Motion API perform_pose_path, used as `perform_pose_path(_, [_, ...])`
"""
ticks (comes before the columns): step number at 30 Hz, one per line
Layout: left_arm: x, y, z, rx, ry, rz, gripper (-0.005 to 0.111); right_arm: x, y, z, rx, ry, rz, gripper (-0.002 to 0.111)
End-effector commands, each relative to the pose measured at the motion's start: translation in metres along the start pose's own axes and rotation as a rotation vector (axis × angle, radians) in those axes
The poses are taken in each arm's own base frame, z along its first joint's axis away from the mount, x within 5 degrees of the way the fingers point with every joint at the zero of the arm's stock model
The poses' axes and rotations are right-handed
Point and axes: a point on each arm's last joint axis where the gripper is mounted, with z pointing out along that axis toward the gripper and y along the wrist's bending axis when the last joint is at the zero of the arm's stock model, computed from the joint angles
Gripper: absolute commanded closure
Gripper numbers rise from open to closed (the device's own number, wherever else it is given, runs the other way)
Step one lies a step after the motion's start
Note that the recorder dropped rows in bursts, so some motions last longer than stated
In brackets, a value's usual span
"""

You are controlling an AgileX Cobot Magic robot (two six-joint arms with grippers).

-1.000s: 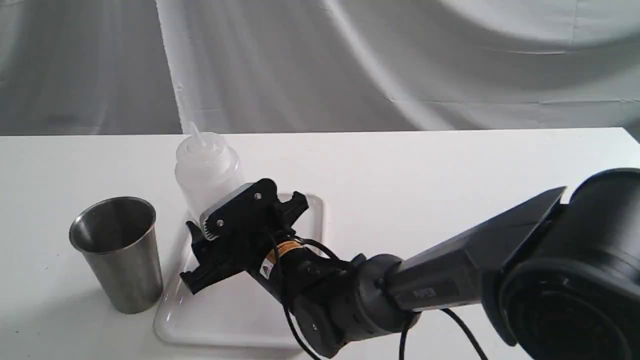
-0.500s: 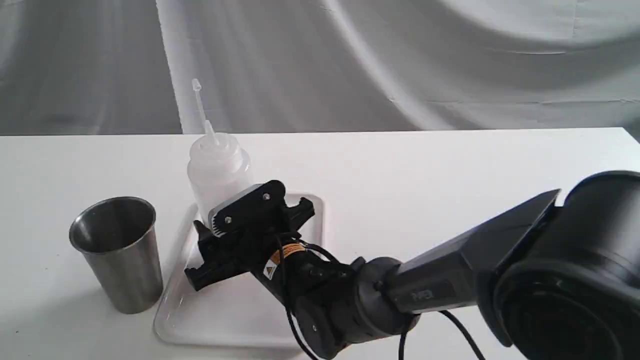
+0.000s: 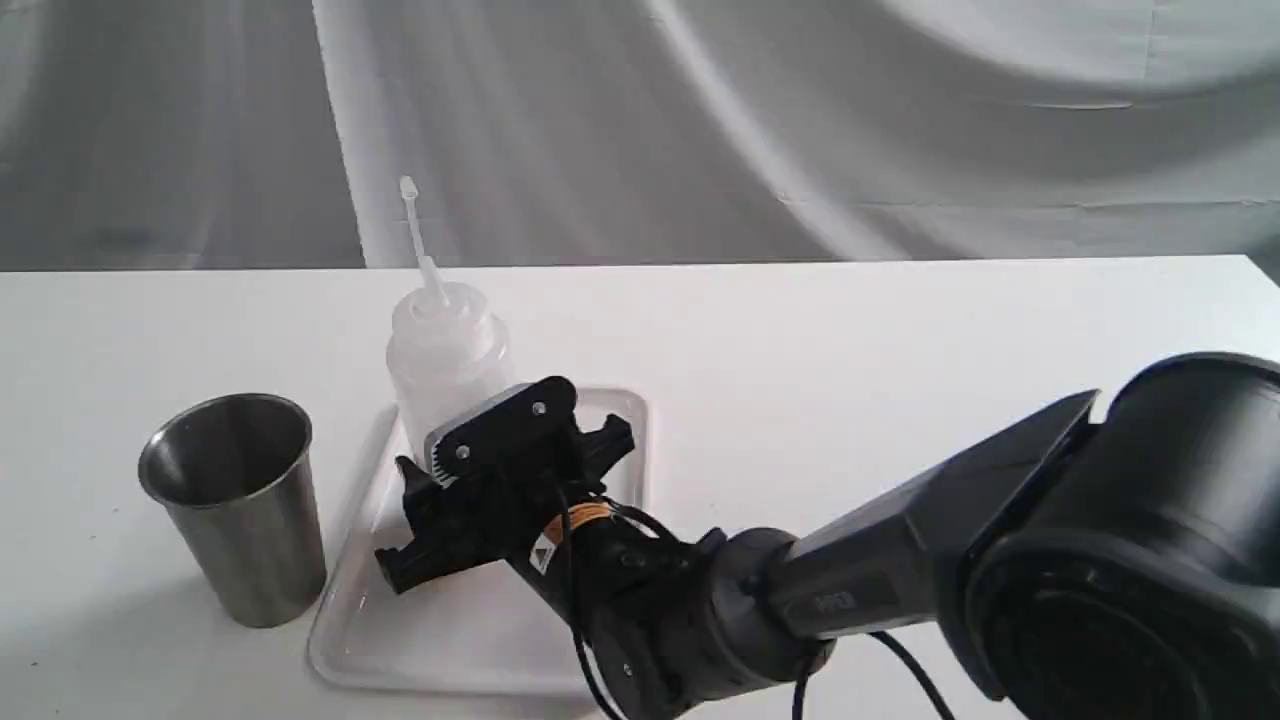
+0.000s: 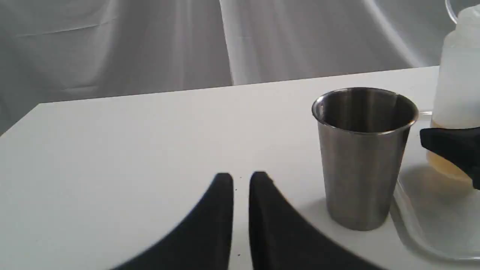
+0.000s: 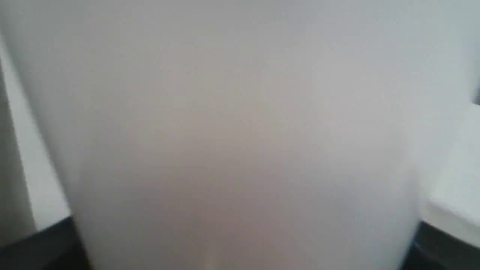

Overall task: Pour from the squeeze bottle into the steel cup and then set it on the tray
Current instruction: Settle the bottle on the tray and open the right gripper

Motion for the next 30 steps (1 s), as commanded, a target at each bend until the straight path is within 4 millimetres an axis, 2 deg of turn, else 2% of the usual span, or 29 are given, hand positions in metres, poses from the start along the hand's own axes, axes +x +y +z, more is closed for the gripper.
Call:
perform_pose_path(1, [0.001,0.000,0.000,-0.003,-0.008,-0.003,0.098,-0.006,0.000,0.000,0.005,-0.043,0.006,0.108])
perform_pose_path(7, [0.001,0.000,0.000,-0.003,-0.008,-0.003,0.098,-0.005,0.000,0.000,0.008,-0.039,0.009,0.108])
perform_pose_path(14, [0.001,0.000,0.000,-0.003,-0.008,-0.003,0.098,0.005,0.000,0.001,0.014,-0.018,0.013,0.108])
perform_pose_path(27, [0.001,0.000,0.000,-0.003,-0.008,-0.003,0.098,0.005,-0.001,0.001,0.024,-0.018,0.022,0.108])
perform_pose_path(30, [0.001,0.000,0.000,-0.003,-0.008,-0.003,0.098,0.005,-0.002,0.001,0.034,-0.014,0.032,0.104])
